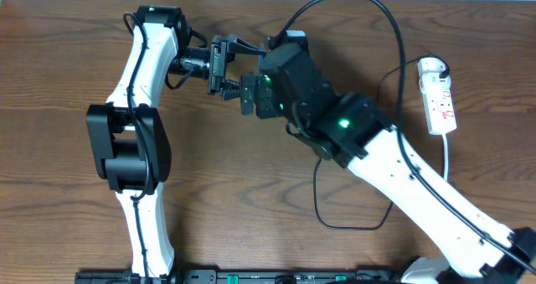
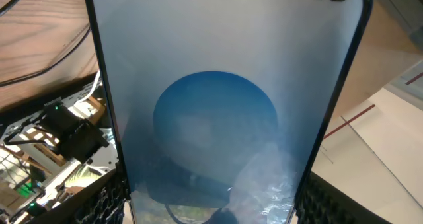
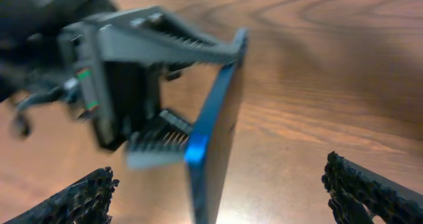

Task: Plug charger to phone and switch on socket
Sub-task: 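Move the right gripper to the phone and grasp its edge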

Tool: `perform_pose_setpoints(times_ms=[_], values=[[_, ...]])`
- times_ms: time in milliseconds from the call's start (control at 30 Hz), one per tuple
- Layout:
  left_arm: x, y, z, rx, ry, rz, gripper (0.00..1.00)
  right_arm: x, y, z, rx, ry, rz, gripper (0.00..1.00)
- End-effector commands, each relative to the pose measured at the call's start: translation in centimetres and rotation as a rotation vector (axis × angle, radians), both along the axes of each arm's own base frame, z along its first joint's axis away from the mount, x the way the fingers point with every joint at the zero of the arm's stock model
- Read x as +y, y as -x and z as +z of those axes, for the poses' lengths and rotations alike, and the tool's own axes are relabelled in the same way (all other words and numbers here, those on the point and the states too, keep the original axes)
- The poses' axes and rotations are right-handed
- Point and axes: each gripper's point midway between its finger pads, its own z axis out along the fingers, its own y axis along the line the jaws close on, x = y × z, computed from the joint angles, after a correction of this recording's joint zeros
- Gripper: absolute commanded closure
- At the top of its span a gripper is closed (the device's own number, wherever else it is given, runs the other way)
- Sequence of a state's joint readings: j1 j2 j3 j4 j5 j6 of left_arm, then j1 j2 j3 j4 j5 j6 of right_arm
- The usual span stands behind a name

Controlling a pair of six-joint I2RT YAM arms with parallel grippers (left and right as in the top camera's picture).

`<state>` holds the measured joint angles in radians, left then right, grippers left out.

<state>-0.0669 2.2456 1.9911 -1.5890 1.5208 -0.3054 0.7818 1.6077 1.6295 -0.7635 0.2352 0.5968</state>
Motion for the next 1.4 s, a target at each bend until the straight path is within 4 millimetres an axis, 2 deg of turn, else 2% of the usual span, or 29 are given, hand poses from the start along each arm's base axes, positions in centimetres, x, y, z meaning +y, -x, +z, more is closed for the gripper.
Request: perform_pose_setpoints(times_ms=[0,367,567,633,733,900,1000,1367], values=[[0.1,0.2,3.3,-0.088,0.053,0.019,0.28,-0.6,-1.2,0.6,-0.04,-0.002,-0.084,0.01],[0.1,0.2,3.3,-0.088,0.053,0.019,0.28,0.5,-2.3,-1.8,-0.003,-0.006,-0.11,0.25],[0.1,0.1,3.3,-0.089,0.053,0.019,0.28,0.9,-2.1,-1.8,0.0,-0.009,-0.098,0.41],[0.1,0.1,3.3,-0.089,0.053,0.019,0.28,1.1,-2.0,-1.7,-0.005,-0.014,-0.094,0.43],[0.1,0.1,3.3,-0.089,0.053,0.019,0.28,1.2,-2.2,-1.5,-0.013,-0.023,-0.094,0.5],[0.1,0.2,3.3,-0.088,0.053,0.019,0.28,1.4,-2.2,-1.3,-0.019,-0.031,-0.093,0.54],[0.1,0.2,3.3,-0.088,0.053,0.019,0.28,1.6,-2.2,-1.3,-0.022,-0.034,-0.089,0.61],[0.1,0.2,3.3,-0.087,0.054,0.019,0.28,1.9,-2.5,-1.5,-0.028,-0.04,-0.097,0.7]])
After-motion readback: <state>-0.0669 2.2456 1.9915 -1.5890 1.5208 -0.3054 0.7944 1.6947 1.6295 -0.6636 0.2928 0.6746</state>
